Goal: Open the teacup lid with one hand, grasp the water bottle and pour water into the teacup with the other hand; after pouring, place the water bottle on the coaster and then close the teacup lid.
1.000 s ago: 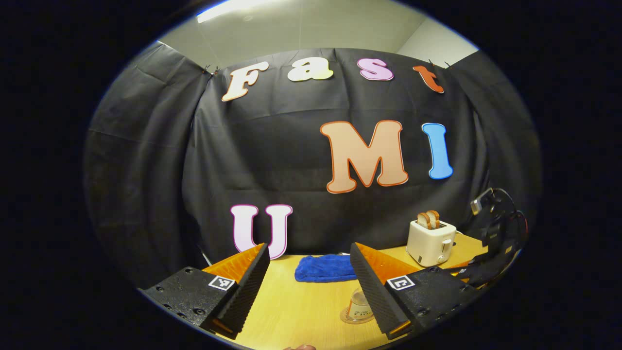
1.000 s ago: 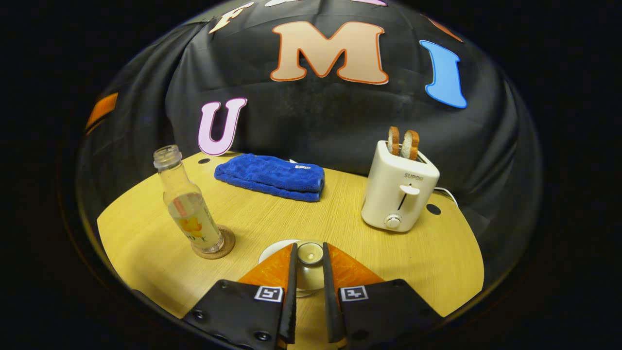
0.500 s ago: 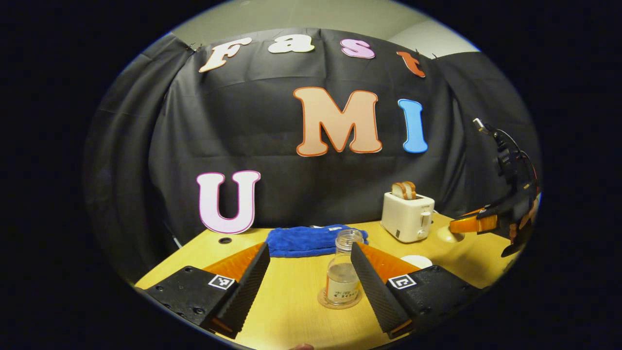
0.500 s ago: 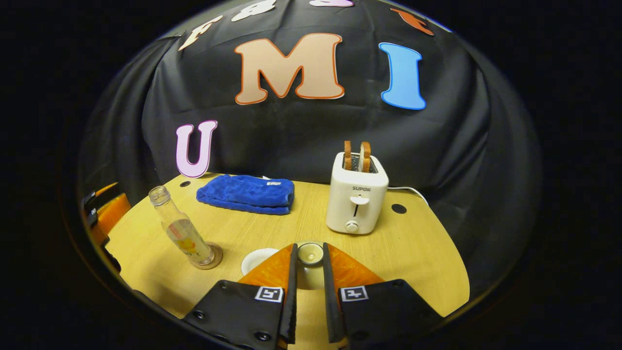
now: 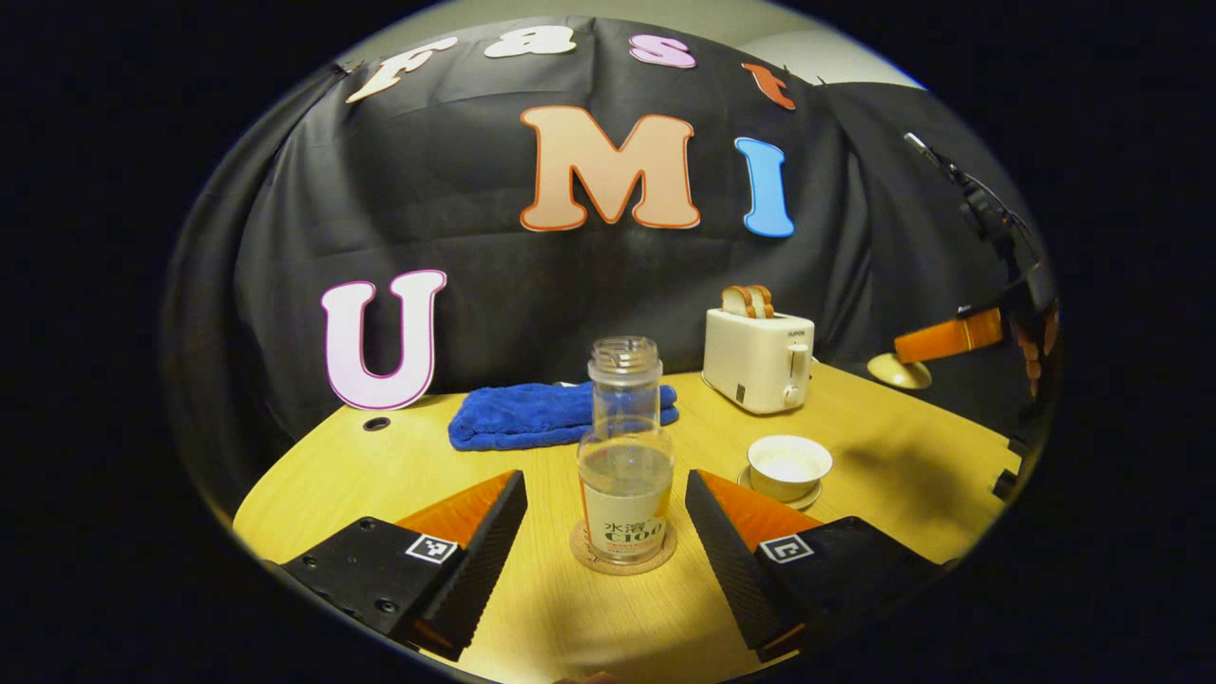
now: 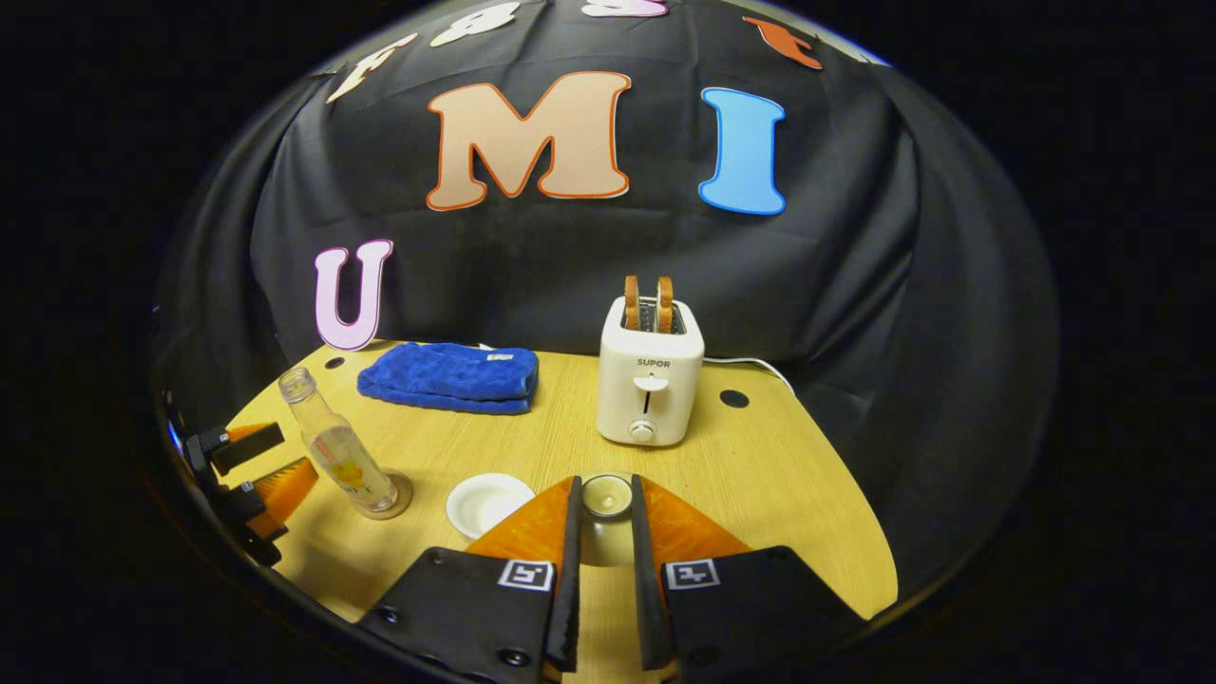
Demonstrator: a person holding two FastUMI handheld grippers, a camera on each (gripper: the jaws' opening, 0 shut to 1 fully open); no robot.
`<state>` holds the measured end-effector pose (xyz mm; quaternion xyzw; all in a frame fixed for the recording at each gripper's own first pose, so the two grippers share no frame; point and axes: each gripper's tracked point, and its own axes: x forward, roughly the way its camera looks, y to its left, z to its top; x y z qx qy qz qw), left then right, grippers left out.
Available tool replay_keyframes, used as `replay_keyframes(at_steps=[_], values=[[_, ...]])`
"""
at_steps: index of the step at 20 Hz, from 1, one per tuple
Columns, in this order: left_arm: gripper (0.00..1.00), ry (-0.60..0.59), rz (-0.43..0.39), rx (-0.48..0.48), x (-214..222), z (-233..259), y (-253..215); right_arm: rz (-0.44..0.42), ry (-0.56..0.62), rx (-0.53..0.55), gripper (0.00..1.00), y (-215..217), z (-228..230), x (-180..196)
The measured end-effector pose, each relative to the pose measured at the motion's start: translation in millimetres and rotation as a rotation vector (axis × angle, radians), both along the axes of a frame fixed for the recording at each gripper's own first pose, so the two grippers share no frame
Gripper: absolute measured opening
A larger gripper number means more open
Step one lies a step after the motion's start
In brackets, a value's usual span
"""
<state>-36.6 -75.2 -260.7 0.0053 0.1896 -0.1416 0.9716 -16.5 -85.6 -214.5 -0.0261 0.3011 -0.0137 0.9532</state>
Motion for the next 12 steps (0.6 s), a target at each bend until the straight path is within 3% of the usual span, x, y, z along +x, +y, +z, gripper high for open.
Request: replay_keyframes(at_steps=[12], values=[[0.99, 0.095, -0.039, 0.041, 22.5, -55.6, -12.3, -0.009, 0.01, -0.053, 0.28, -6.1, 6.2, -17.6]])
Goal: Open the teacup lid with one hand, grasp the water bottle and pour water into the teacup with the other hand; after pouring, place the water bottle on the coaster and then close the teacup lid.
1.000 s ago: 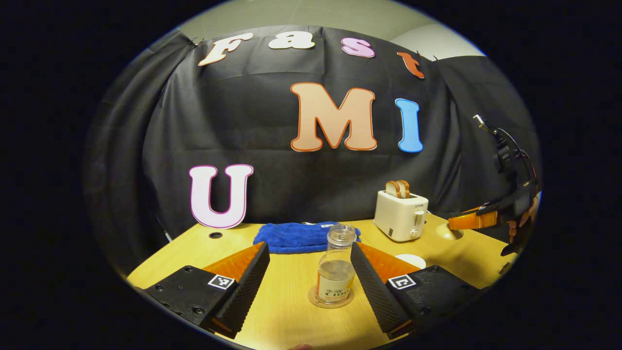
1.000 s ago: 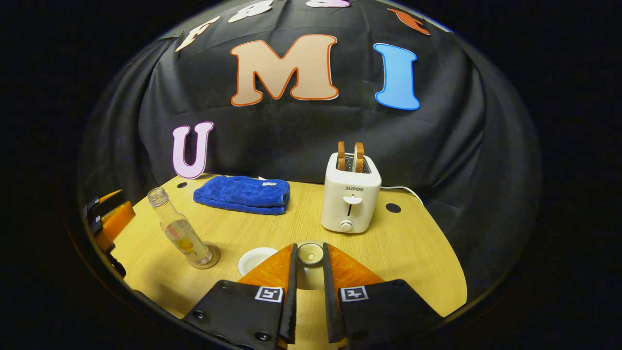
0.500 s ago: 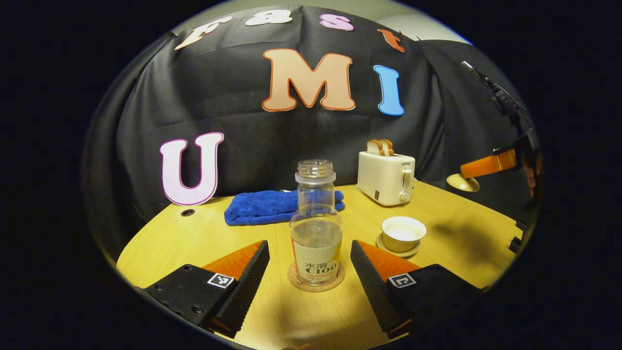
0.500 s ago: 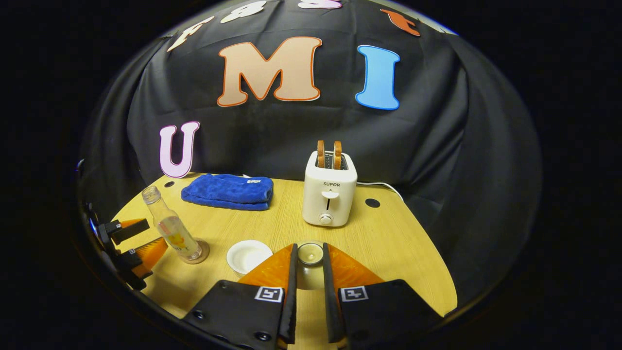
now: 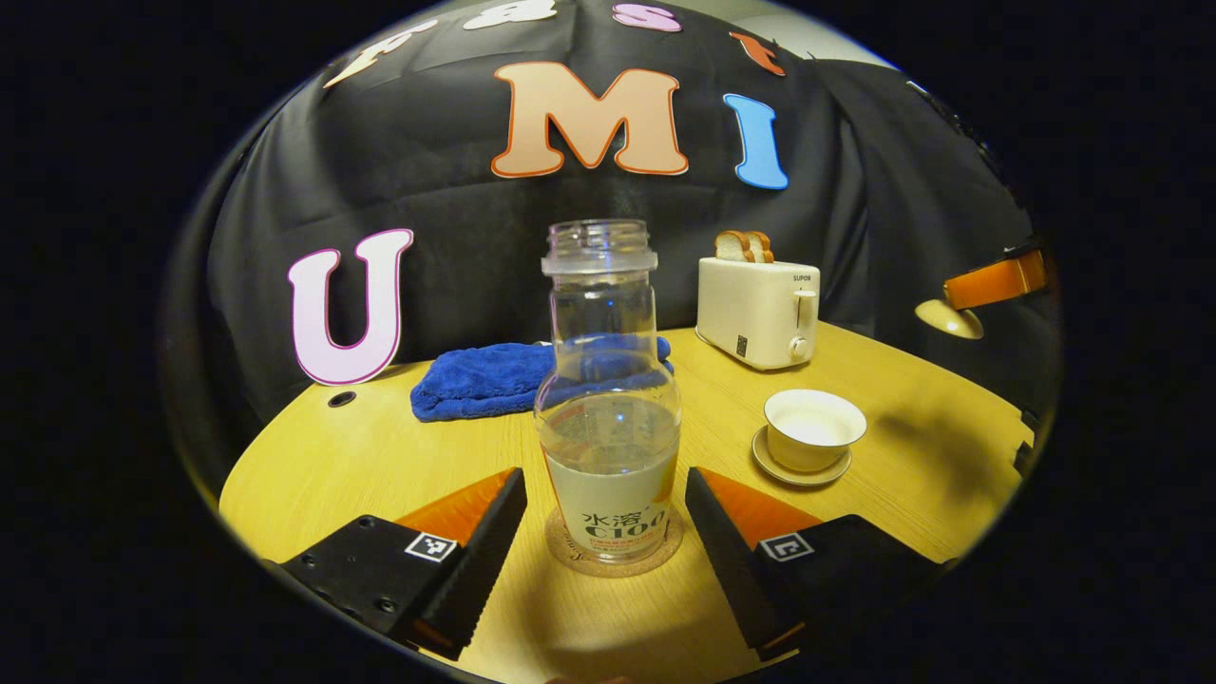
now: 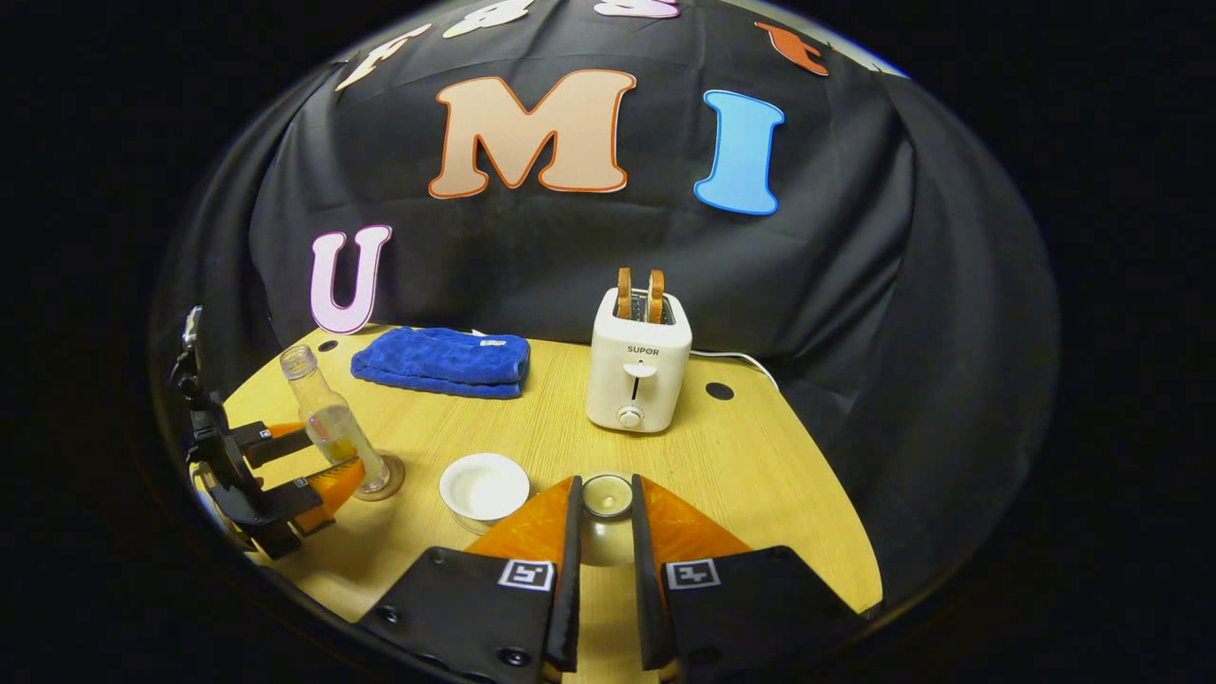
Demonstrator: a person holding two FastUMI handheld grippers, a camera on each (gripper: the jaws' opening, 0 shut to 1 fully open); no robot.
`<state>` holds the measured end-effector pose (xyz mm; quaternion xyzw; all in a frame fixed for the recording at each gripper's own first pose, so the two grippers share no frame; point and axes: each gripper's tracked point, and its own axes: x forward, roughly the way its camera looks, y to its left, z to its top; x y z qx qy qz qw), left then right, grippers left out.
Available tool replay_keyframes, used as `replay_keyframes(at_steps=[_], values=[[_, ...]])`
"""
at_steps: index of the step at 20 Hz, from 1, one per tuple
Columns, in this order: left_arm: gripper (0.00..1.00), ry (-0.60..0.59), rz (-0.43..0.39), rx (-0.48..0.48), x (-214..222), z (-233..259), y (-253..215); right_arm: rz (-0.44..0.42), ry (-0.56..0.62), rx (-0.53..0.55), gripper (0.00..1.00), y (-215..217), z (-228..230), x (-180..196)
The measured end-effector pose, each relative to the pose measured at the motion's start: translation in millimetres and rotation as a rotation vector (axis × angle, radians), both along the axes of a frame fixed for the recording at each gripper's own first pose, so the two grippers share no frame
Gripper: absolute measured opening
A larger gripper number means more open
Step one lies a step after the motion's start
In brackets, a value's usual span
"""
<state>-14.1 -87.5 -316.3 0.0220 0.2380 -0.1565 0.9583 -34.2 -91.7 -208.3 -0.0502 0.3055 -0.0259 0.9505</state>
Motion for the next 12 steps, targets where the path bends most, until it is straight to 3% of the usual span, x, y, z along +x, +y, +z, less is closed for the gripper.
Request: replay_keyframes(at_steps=[3, 7, 12], values=[[0.95, 0.001, 0.0, 0.019, 4.7, -4.5, -2.4, -0.021, -0.001, -0.007, 0.28, -9.0, 1.0, -2.6], [0.76, 0.004, 0.001, 0.045, 6.6, -6.1, -5.9, -0.038, 0.007, 0.001, 0.28, -15.4, -2.5, -7.9], [0.72, 0.017, -0.023, 0.106, 7.7, -4.6, -11.2, -0.031, -0.001, 0.011, 0.28, -17.8, -3.4, -7.3]])
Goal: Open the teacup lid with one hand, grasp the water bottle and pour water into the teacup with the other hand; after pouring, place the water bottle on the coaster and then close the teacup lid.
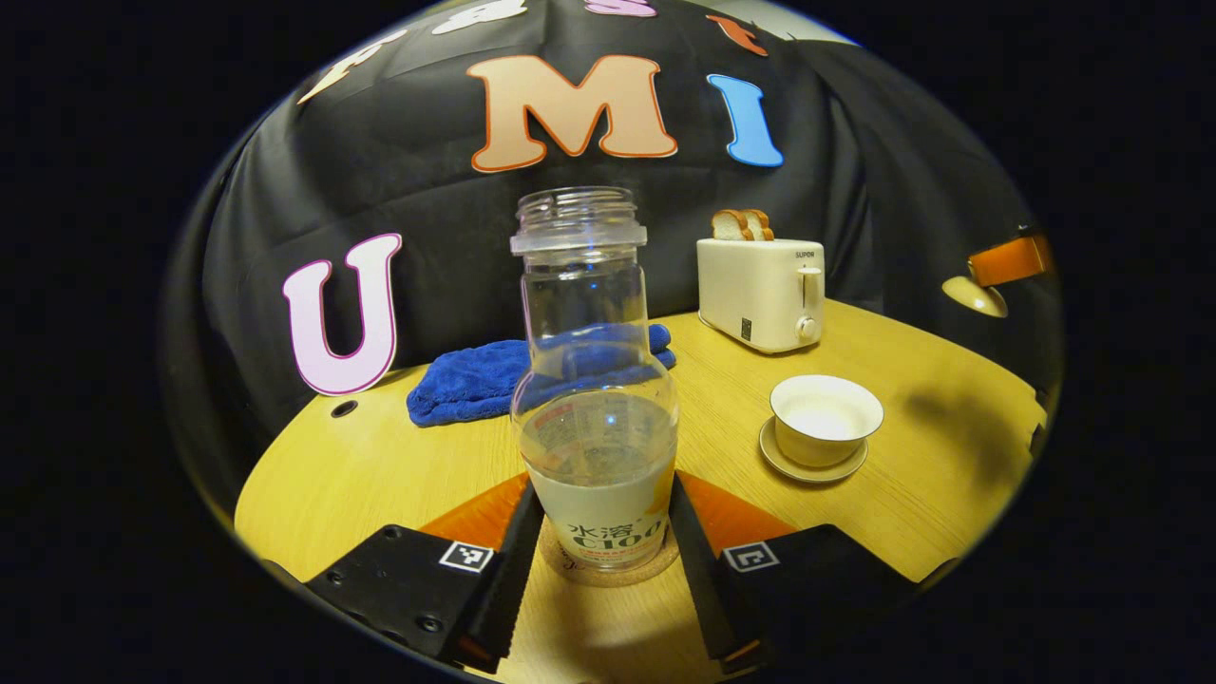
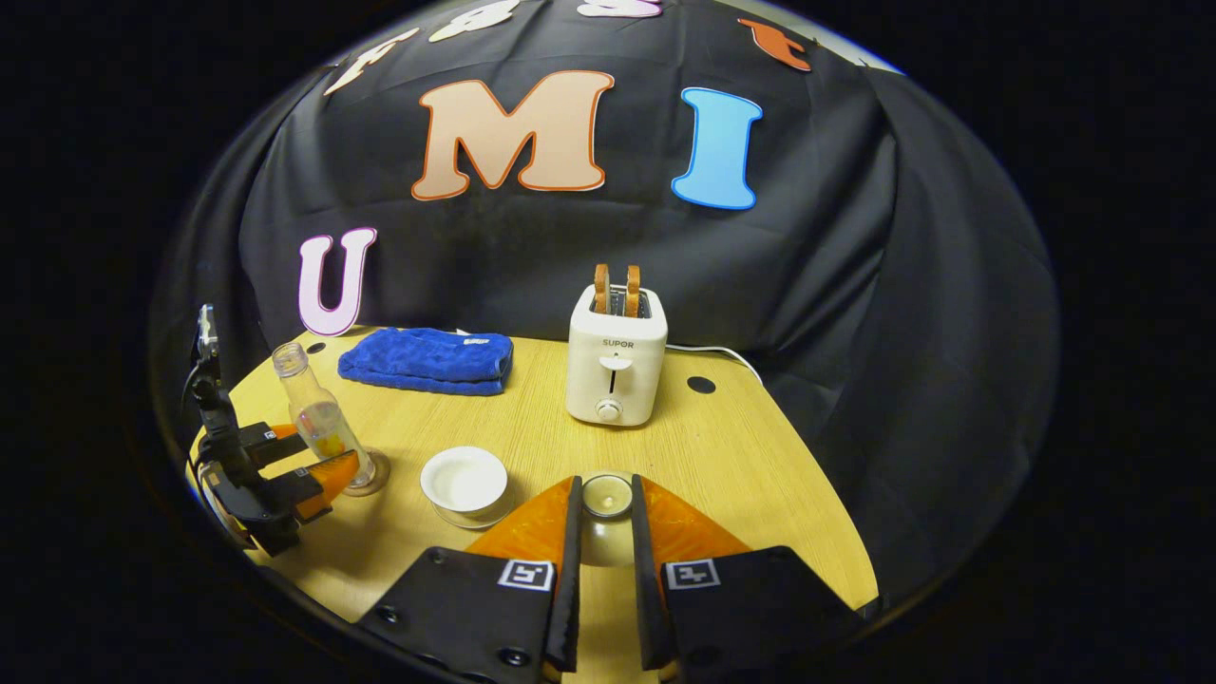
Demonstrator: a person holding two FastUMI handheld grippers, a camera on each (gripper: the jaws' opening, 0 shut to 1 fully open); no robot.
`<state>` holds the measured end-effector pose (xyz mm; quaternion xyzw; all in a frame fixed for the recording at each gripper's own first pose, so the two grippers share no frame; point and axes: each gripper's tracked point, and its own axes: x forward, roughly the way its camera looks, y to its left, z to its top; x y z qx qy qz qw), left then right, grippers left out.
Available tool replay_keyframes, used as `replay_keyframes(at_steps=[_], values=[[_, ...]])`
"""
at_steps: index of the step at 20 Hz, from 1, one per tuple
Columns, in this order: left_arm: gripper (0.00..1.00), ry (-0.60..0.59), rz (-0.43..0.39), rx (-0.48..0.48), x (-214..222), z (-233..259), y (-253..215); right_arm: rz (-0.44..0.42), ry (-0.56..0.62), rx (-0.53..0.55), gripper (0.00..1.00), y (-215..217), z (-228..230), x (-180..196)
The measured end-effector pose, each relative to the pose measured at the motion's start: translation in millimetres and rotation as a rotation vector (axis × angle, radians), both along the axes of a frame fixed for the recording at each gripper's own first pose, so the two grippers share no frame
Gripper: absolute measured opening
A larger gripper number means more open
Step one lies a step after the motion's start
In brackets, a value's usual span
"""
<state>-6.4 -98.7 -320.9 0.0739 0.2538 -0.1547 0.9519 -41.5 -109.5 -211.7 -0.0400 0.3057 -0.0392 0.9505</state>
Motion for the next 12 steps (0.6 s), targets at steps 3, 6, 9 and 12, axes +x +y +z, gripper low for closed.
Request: replay_keyframes(at_steps=[3, 6, 9, 12], values=[[0.71, 0.002, -0.009, 0.063, 1.3, 2.4, 1.7, -0.002, -0.007, 0.021, 0.28, -1.8, -1.0, 1.2], [0.67, 0.01, -0.03, 0.118, 0.4, 5.6, -2.3, -0.009, -0.013, 0.039, 0.29, -5.3, -4.3, 2.6], [0.67, -0.009, -0.053, 0.22, 4.1, 10.9, -0.1, -0.017, -0.02, 0.059, 0.27, -9.0, -7.5, 2.6], [0.67, -0.022, -0.087, 0.343, 7.1, 13.1, 0.9, -0.032, -0.028, 0.091, 0.27, -12.7, -12.2, 1.6]])
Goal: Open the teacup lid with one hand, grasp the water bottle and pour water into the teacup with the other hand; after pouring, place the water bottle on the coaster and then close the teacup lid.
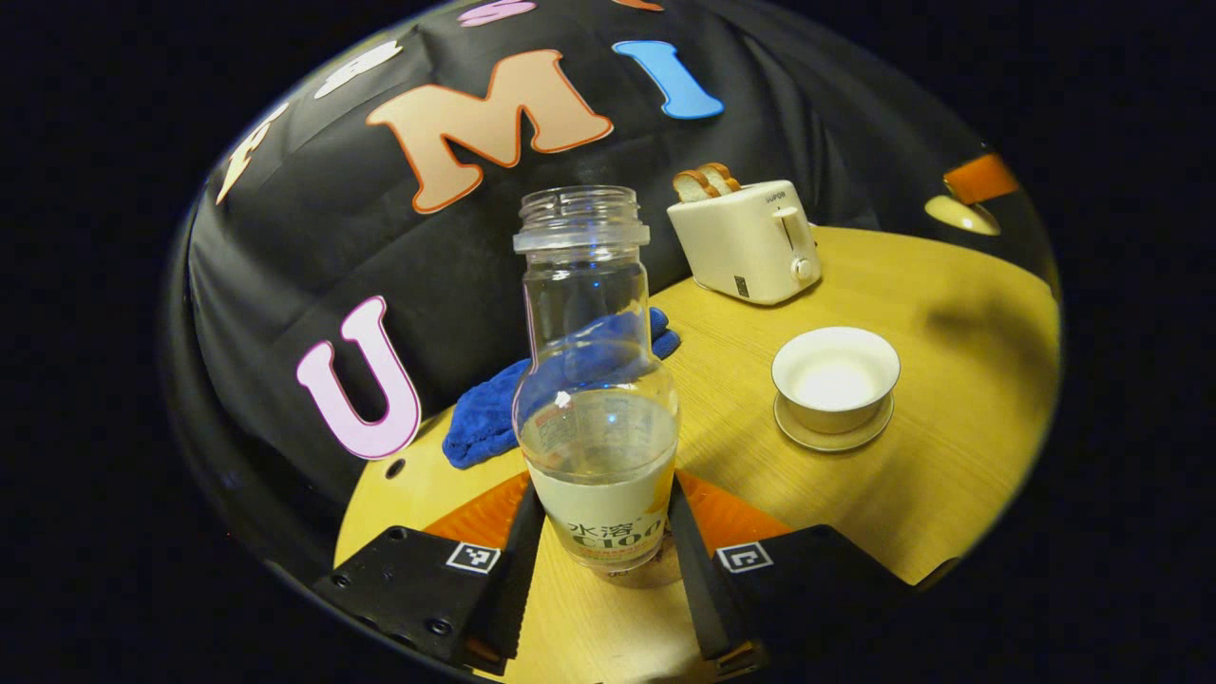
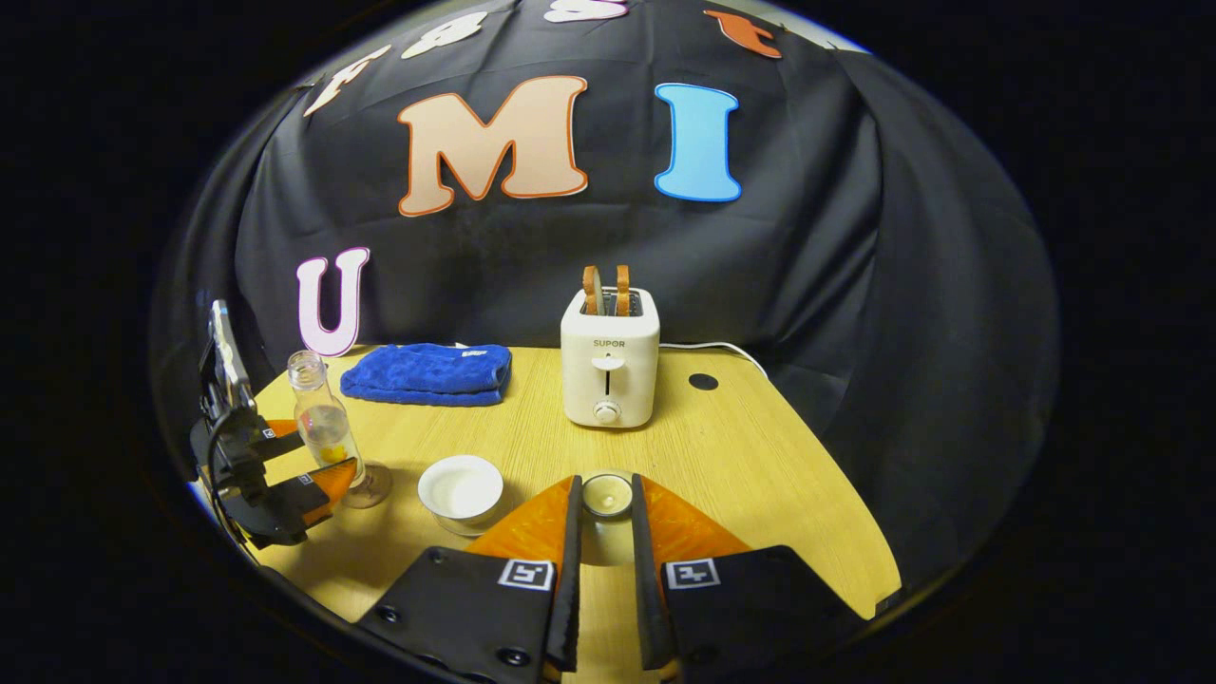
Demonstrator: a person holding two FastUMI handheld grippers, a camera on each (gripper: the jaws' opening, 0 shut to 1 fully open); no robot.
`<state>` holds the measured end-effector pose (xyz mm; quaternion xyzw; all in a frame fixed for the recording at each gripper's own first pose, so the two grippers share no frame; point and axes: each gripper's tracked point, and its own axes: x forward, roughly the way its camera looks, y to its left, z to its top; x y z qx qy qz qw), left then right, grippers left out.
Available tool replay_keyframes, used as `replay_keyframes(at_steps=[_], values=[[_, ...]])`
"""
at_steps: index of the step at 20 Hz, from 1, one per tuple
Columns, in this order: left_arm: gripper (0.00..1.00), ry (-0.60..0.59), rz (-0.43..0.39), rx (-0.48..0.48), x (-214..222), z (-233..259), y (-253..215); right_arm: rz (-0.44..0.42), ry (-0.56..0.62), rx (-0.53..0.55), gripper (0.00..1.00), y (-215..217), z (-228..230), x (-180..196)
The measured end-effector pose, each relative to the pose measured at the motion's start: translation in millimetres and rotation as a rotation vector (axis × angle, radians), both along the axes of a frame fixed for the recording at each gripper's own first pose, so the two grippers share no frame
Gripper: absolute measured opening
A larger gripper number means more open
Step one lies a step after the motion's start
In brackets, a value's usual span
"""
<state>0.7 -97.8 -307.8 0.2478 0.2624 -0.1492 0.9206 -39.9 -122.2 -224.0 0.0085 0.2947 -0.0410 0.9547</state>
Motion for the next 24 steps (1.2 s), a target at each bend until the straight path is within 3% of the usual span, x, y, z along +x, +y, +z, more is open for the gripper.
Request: replay_keyframes(at_steps=[7, 15, 24], values=[[0.67, 0.012, -0.103, 0.25, 2.3, -5.4, 2.3, -0.028, 0.009, 0.048, 0.27, -11.8, -15.9, -10.3], [0.67, 0.02, -0.193, 0.522, 19.0, -6.8, 8.8, 0.013, 0.004, 0.054, 0.27, -10.7, -22.4, -17.7], [0.67, 0.091, -0.356, 0.756, 19.7, -16.8, 7.6, 0.003, 0.015, 0.08, 0.29, -24.0, -32.0, -19.9]])
